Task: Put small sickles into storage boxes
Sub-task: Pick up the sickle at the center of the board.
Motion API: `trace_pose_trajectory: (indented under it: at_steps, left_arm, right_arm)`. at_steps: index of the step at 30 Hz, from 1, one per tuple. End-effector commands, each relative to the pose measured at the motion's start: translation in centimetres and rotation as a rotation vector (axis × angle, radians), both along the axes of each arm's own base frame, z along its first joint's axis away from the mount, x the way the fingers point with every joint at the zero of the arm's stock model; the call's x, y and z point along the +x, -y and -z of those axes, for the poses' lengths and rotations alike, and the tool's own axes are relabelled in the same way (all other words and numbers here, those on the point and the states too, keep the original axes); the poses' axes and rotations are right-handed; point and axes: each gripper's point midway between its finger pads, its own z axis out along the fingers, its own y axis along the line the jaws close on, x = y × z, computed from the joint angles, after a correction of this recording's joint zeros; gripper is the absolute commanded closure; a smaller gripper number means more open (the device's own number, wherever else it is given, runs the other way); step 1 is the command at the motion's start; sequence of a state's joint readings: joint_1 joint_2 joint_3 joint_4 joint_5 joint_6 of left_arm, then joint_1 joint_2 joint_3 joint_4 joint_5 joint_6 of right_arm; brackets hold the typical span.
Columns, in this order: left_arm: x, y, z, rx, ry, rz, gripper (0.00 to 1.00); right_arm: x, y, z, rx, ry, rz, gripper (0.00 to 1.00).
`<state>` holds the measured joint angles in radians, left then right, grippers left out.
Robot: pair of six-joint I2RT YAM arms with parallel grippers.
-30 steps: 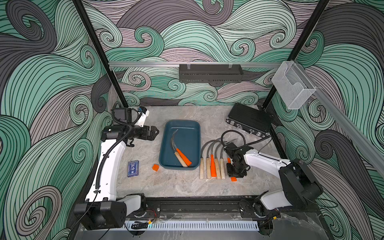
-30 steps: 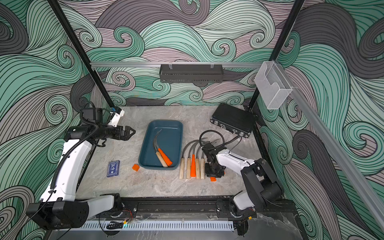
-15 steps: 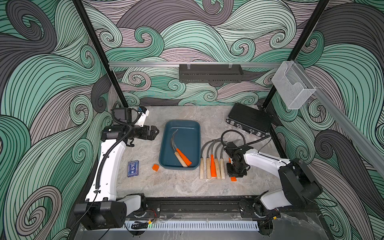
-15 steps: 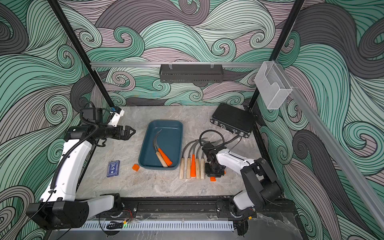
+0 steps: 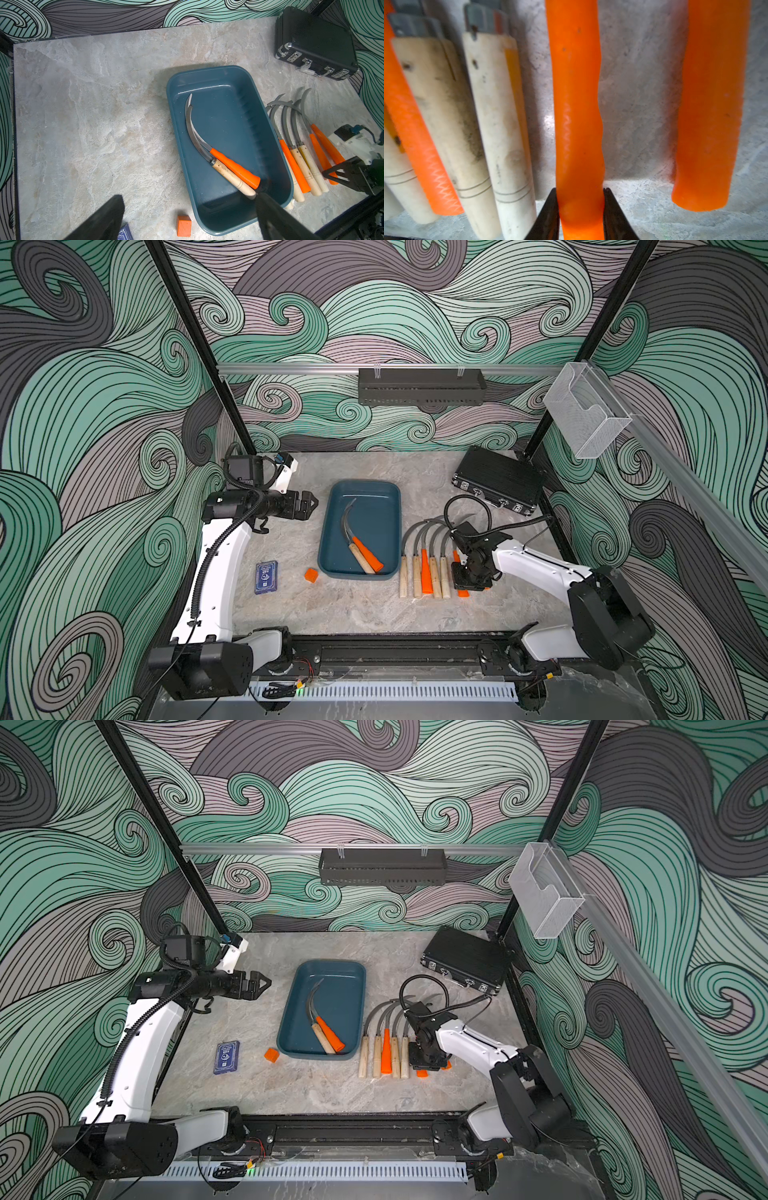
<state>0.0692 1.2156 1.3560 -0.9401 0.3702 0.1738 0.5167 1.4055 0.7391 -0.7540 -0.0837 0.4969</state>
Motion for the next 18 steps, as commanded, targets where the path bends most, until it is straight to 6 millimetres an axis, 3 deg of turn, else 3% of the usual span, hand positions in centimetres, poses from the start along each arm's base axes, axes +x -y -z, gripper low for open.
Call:
trace_pose_trajectory:
  at_steps: [1,18]
  left_arm:
    - [0.0,0.2,-1.6,-0.007,0.044,-0.001,0.01]
    - [0.0,0.1,-2.5,0.001,0.063,-0.004,0.01]
  right_arm:
    - [0.8,-1.0,-1.4,0.052,0.033,-0.012,0.87]
    - [1.6,-2.8,-3.9,0.163,0.074,-0.009,0.89]
